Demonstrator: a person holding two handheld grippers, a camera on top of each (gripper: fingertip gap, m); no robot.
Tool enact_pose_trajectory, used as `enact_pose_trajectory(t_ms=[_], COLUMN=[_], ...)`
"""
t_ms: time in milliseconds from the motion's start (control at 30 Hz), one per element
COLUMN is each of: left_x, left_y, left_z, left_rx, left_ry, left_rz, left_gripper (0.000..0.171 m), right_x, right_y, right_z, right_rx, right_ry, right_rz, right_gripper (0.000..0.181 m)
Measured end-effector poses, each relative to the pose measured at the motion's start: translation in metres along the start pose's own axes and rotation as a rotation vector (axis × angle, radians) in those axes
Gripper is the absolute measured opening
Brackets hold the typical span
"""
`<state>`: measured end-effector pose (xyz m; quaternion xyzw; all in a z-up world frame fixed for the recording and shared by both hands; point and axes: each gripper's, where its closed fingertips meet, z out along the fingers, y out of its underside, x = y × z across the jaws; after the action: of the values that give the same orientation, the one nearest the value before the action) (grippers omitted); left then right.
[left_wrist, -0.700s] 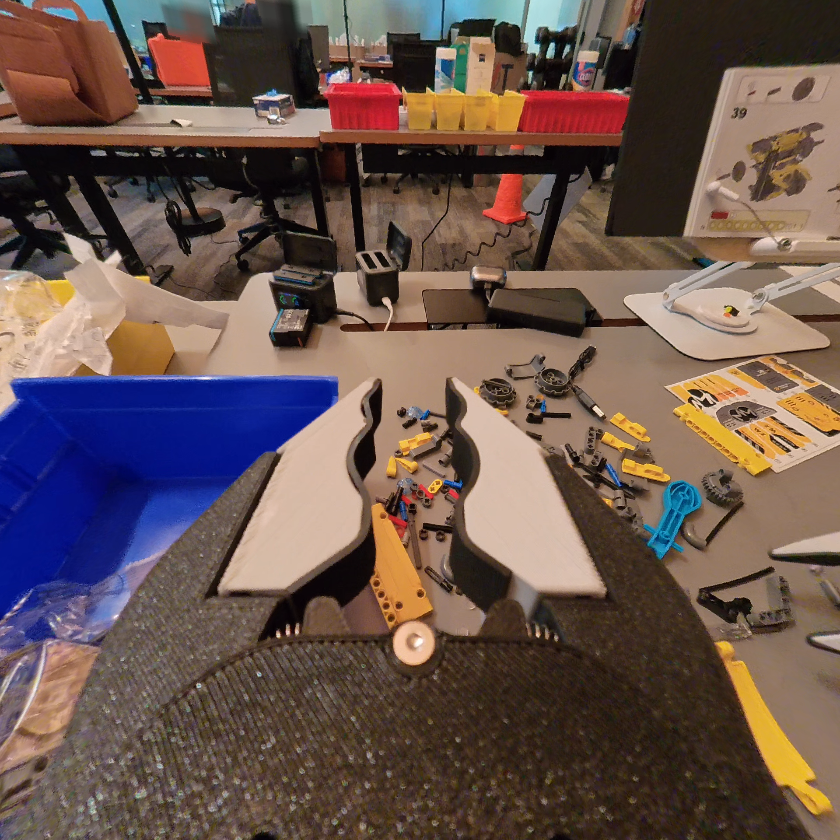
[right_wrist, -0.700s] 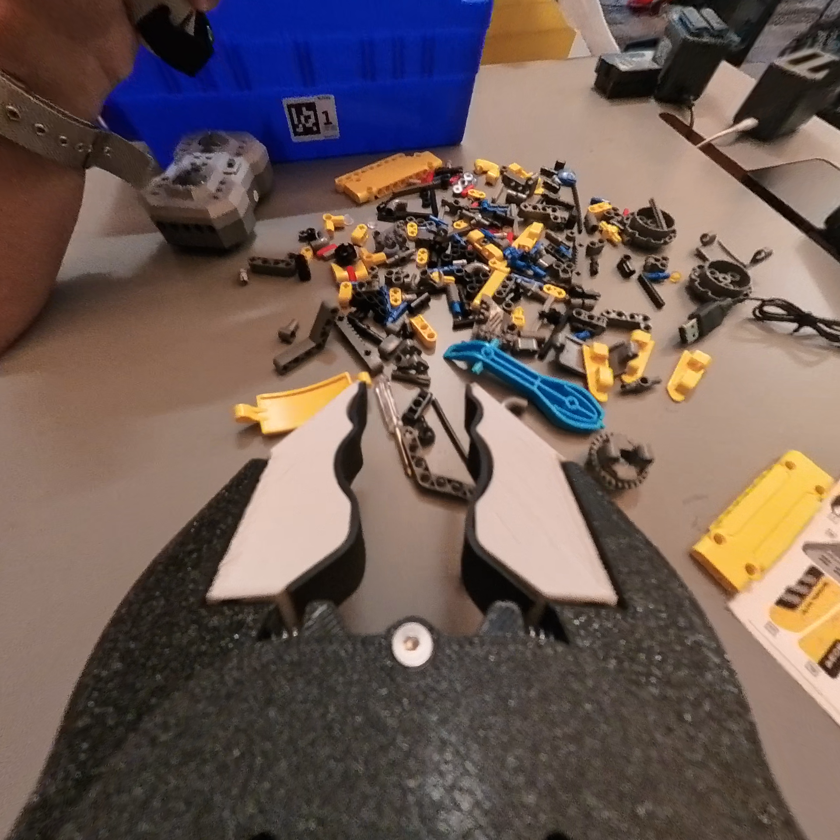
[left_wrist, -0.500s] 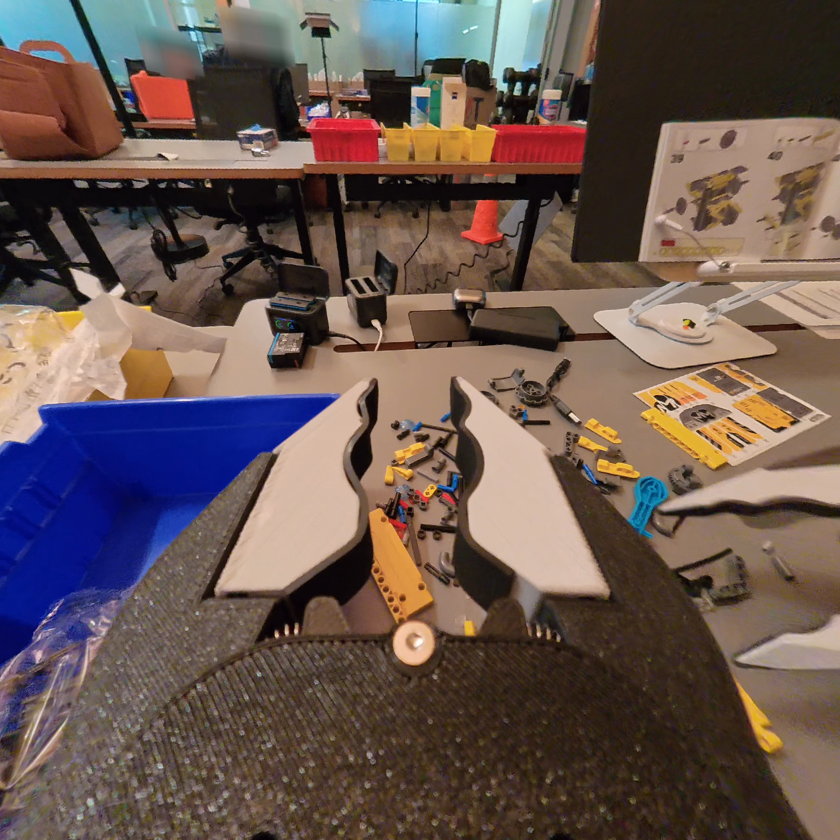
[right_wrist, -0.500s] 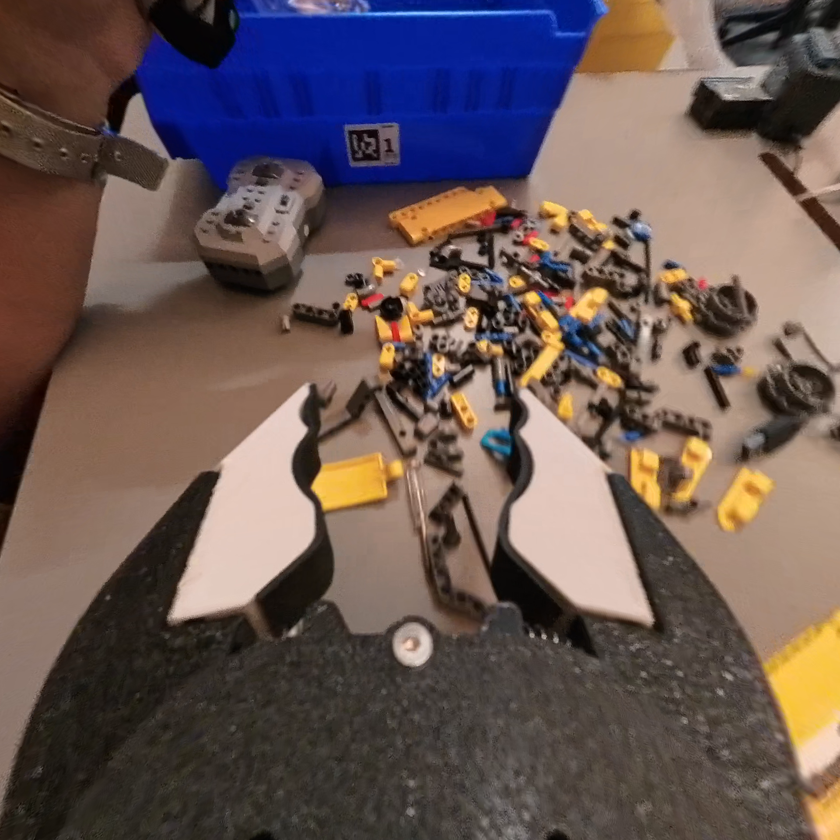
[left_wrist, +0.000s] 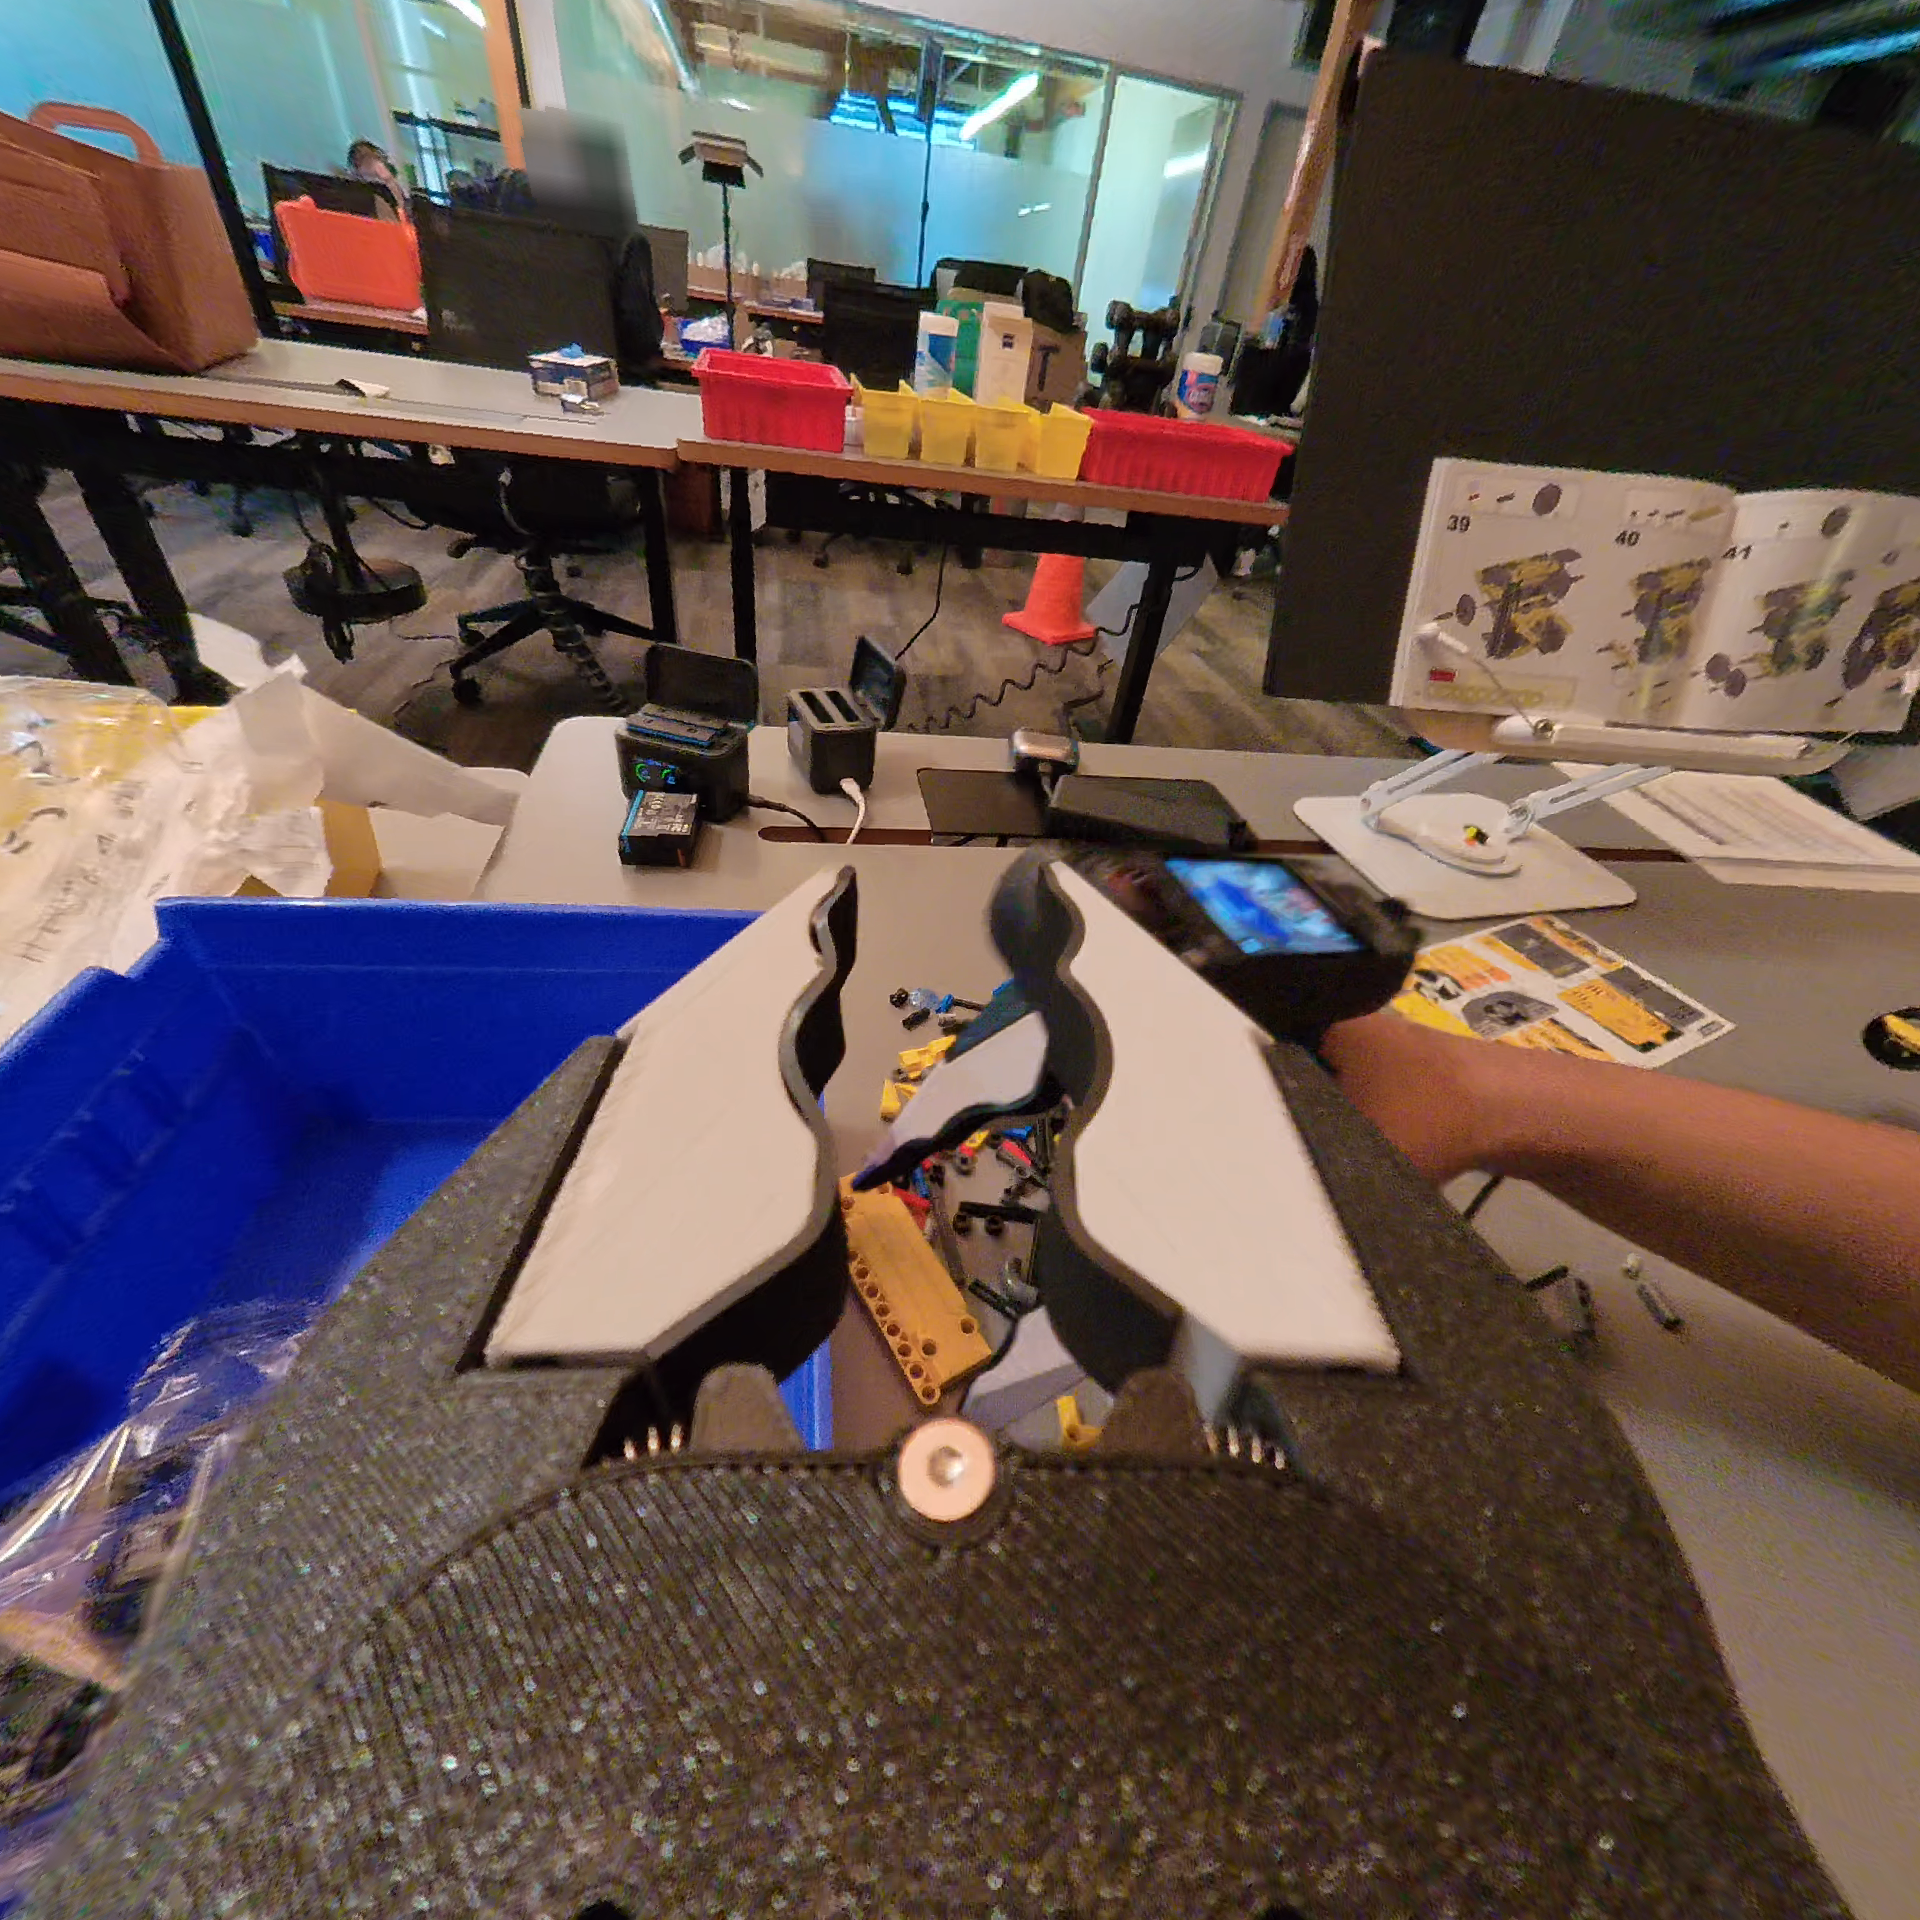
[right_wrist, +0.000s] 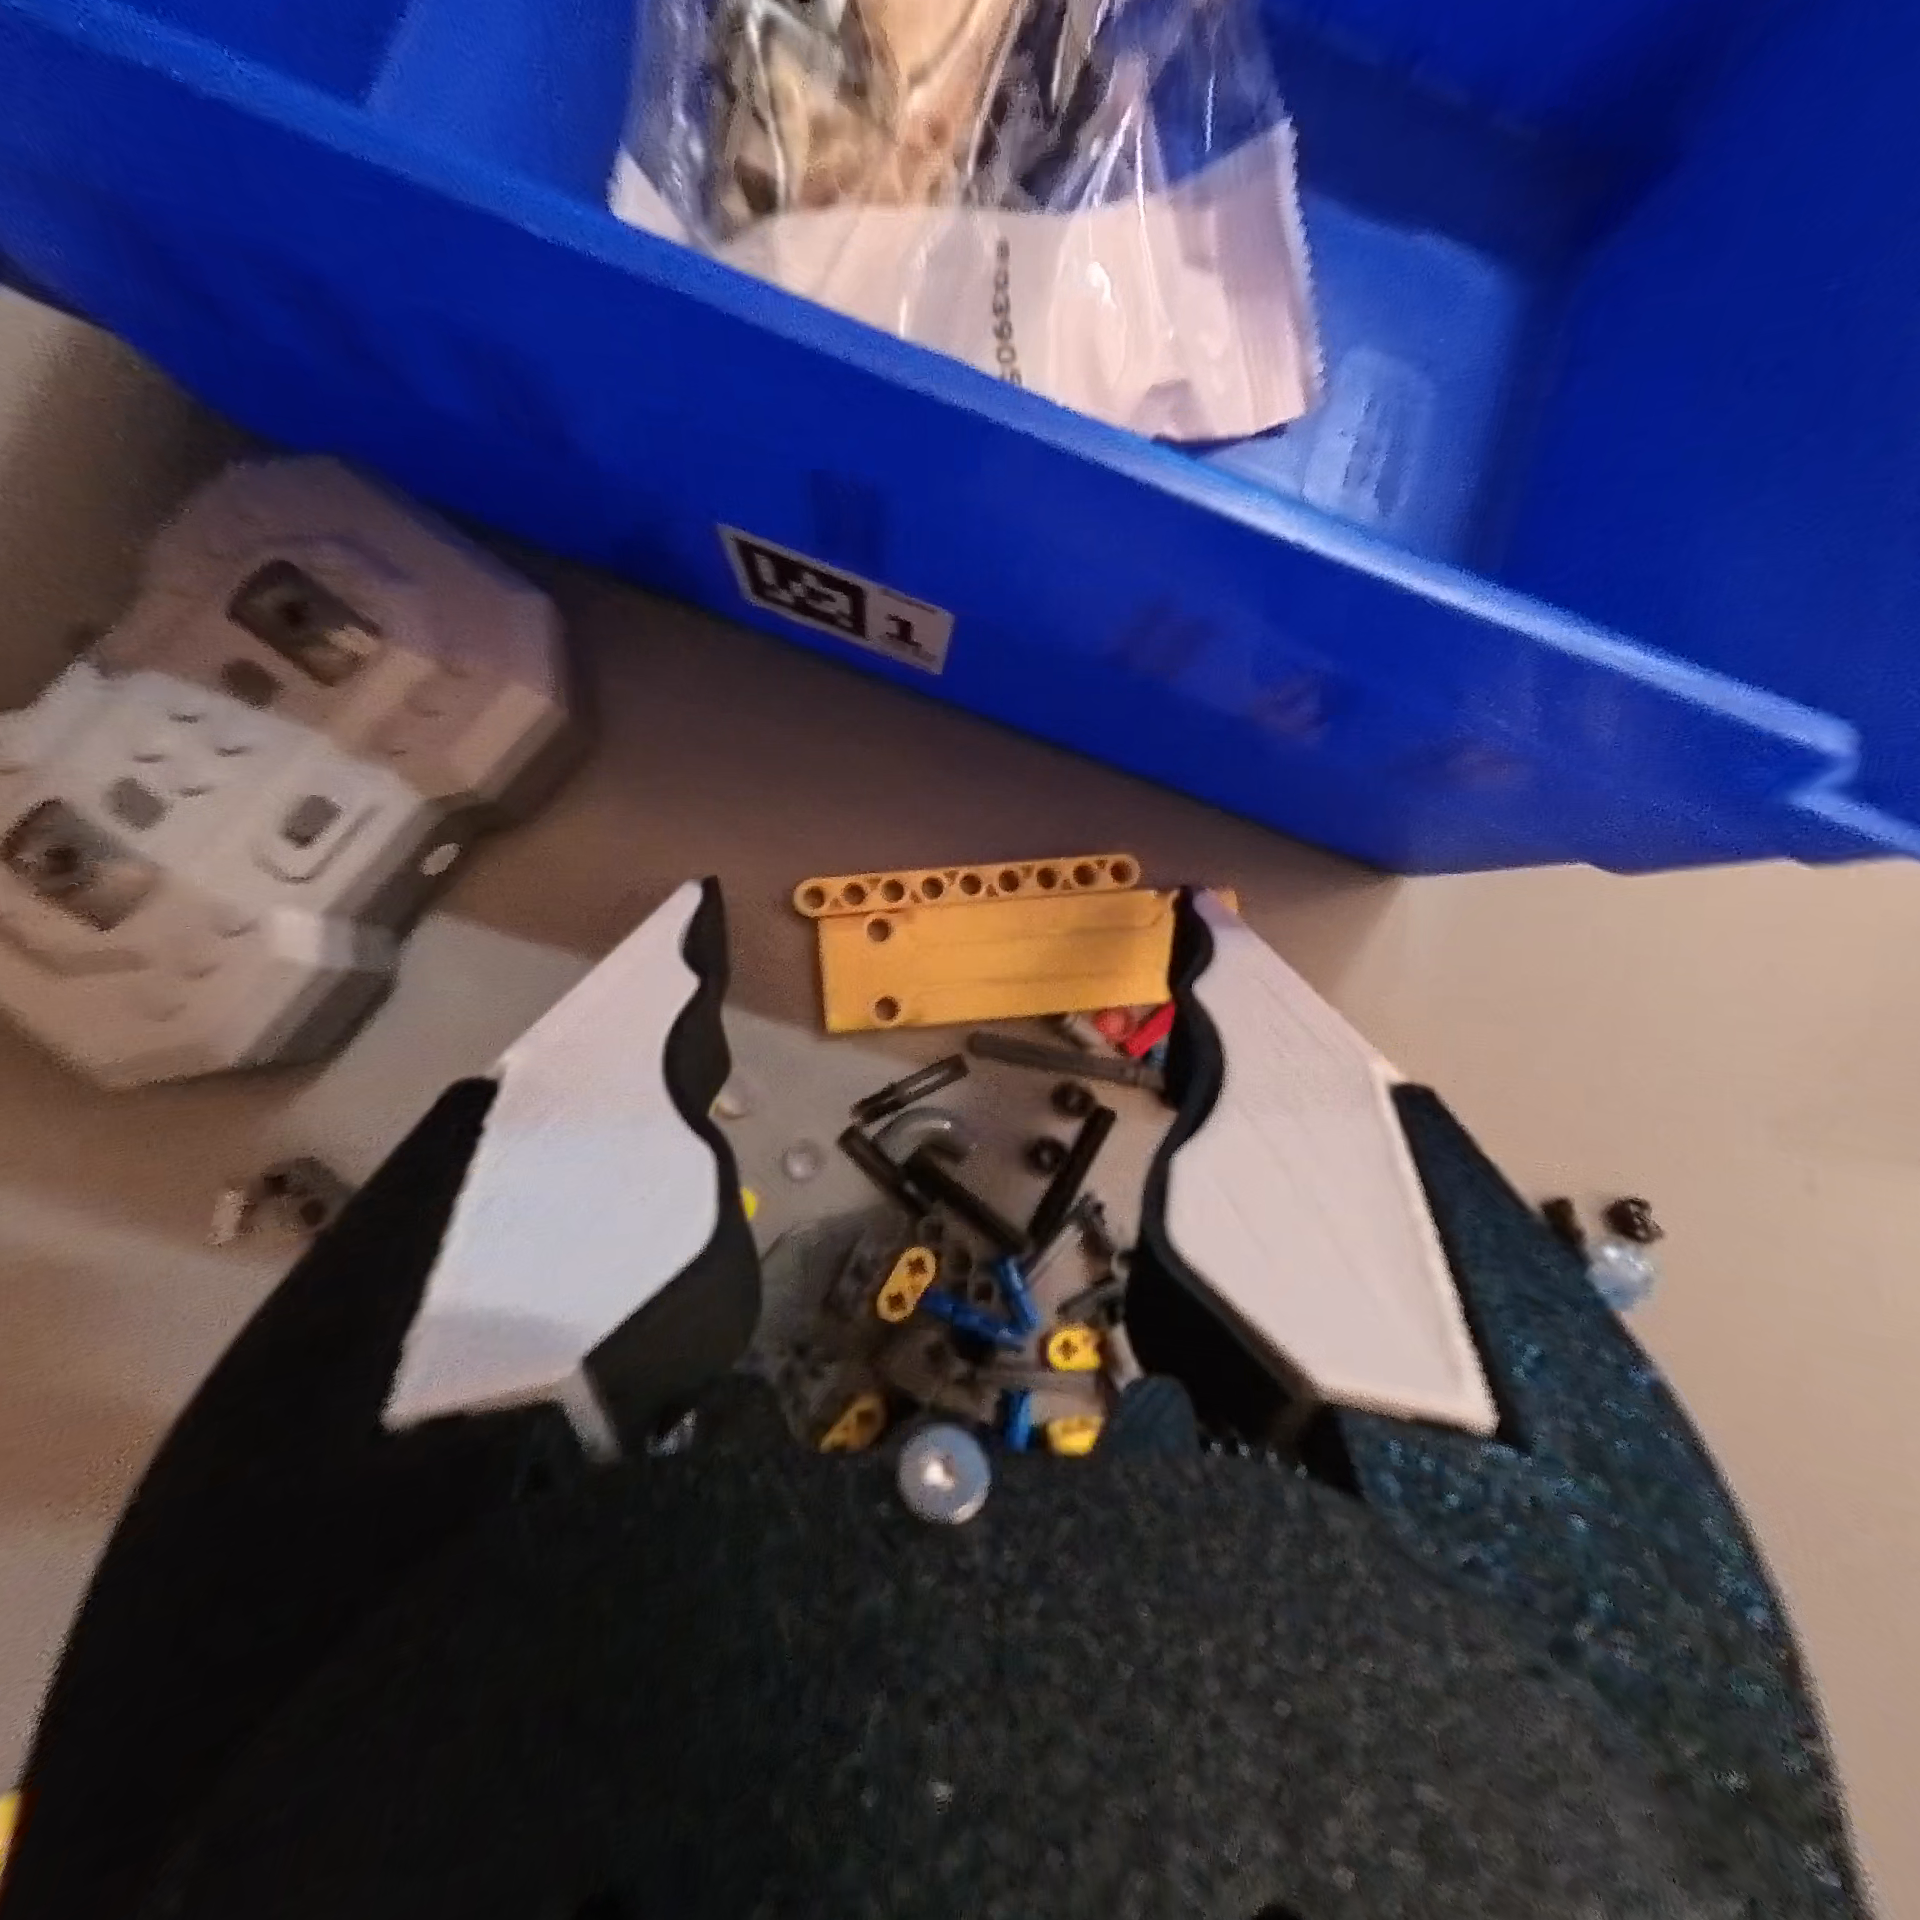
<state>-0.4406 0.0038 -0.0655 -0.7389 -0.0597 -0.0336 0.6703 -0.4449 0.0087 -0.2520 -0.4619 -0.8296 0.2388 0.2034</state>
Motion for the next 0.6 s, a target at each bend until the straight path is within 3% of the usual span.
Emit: enact_pose_trajectory(t_ms=[167, 400, 433, 467, 600], left_x=[0.006, 0.01, 0.011, 0.011, 0.022], left_y=[-0.003, 0.003, 0.002, 0.002, -0.014], left_z=[0.006, 0.017, 0.018, 0.018, 0.012], left_rx=[0.034, 0.022, 0.024, 0.027, 0.109], left_ry=[0.031, 0.042, 0.043, 0.039, 0.094], left_rz=[-0.02, -0.023, -0.021, -0.015, -0.032], left_gripper=[0.033, 0.03, 0.03, 0.03, 0.03], right_x=[0.004, -0.007, -0.008, -0.009, -0.019], right_y=[0.003, 0.005, 0.004, 0.0, -0.001], right_z=[0.017, 0.014, 0.011, 0.006, -0.026], right_rx=[-0.048, -0.08, -0.067, -0.032, 0.059], right_ry=[-0.04, -0.083, -0.074, -0.057, -0.04], right_rz=[-0.012, -0.032, -0.044, -0.051, -0.007], right_gripper=[0.083, 0.072, 0.04, 0.03, 0.035])
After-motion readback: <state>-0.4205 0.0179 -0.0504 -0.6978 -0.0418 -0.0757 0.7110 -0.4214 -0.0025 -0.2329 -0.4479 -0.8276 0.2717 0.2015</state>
